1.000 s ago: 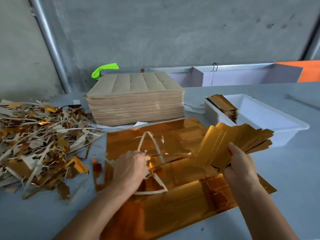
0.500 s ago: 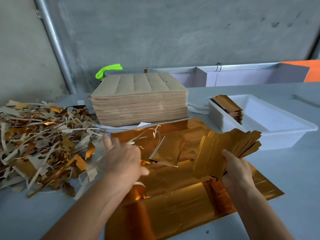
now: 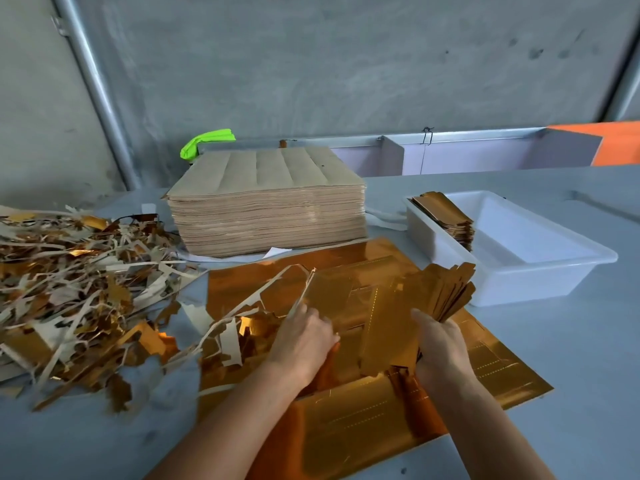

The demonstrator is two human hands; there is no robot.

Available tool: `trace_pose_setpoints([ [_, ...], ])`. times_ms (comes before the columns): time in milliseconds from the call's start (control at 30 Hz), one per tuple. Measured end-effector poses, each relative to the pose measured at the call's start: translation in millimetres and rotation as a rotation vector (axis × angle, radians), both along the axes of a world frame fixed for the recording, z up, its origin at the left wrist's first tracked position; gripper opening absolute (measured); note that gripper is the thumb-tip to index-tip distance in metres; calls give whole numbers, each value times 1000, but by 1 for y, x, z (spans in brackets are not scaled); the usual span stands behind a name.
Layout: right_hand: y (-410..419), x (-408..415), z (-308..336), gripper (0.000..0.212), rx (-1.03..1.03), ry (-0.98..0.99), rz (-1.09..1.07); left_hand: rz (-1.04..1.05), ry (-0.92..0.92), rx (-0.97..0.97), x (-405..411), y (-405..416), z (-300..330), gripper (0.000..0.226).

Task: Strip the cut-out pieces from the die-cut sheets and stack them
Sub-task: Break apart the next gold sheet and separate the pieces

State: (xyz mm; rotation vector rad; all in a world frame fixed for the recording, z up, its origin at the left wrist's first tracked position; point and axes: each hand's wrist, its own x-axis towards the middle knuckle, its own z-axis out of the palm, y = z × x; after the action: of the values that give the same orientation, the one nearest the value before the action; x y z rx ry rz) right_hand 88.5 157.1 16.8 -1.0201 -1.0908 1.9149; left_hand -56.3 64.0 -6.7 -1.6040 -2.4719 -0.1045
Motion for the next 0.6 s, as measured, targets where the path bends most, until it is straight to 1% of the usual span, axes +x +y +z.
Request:
trace_pose_setpoints([
  [67,0,-3,-2,24,-1,-3,23,-68,10,54,-3,-5,1,23],
  [100,-1,-5,-3,28,1,-4,30,-61,-3,98,-5,-8,4,22],
  [133,-1,-8,-4,27,3,-9,37,-30,-6,154,-6,-11,10,21],
  [200,-3,-13,-3,19,6,-27,45,27,34,283,-3,-17,27,16],
  [233,-5,-15,-2,11,9,-36,53,19,47,382,0,-21,34,12],
  [267,-6,-18,-2,8,9,-29,62,-12,53,501,3,-23,37,10],
  [300,-9,-21,-1,9,4,-15,69,-39,52,614,7,-24,39,11],
  [367,-14,-28,3,12,6,15,80,-90,-4,744,18,-26,41,11],
  [433,-20,-35,6,12,10,26,122,-155,-73,759,27,-28,39,10],
  [533,-26,-40,7,19,37,26,168,-274,-141,632,38,-31,32,22],
  [600,-25,-39,6,21,71,28,164,-336,-136,544,43,-34,30,29],
])
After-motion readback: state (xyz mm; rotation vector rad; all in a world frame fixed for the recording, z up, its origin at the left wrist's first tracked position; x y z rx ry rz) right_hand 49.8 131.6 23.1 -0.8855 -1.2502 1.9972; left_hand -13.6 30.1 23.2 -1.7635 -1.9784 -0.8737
